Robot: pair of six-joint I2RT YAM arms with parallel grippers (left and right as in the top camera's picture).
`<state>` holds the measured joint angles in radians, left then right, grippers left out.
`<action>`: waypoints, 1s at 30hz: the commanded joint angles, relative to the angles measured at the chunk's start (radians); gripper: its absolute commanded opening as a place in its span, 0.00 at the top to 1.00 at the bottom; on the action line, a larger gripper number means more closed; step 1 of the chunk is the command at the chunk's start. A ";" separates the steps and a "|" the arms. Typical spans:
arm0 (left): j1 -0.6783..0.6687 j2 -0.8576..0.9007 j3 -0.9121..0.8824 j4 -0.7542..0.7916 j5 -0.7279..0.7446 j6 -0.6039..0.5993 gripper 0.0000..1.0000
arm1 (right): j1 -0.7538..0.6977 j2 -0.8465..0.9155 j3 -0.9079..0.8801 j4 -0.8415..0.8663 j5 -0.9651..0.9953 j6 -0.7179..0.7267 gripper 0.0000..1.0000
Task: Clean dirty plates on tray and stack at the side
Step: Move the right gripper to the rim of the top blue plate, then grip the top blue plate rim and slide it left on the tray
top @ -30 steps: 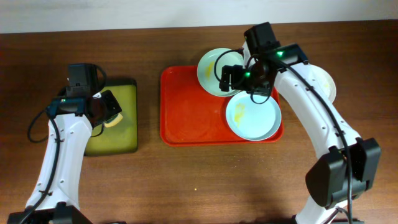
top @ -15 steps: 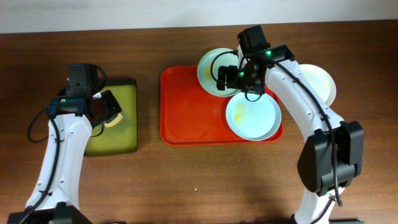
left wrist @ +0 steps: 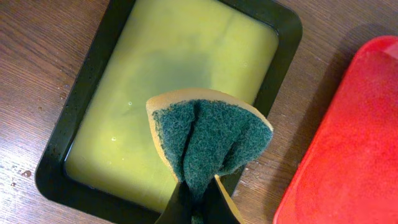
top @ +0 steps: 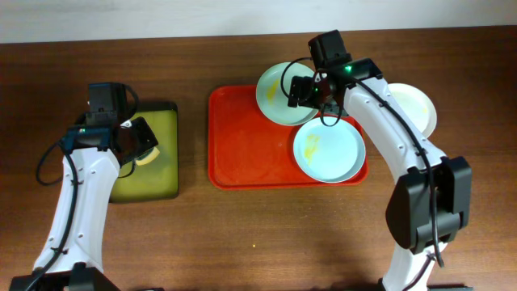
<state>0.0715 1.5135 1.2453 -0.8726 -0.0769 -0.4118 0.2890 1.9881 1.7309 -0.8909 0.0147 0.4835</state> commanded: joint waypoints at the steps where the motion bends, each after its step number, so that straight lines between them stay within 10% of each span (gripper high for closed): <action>1: -0.001 0.003 0.000 0.000 0.011 -0.010 1.00 | -0.003 0.067 -0.005 0.048 0.069 0.030 0.01; 18: -0.002 0.003 0.000 0.004 0.011 -0.010 1.00 | -0.184 0.213 -0.005 0.279 -0.161 -0.225 0.00; 30: -0.002 0.003 0.000 0.004 0.011 -0.010 1.00 | -0.171 0.292 -0.005 0.323 -0.192 -0.221 0.37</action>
<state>0.0715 1.5135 1.2453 -0.8719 -0.0769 -0.4118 0.1078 2.2333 1.7294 -0.5774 -0.1623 0.2611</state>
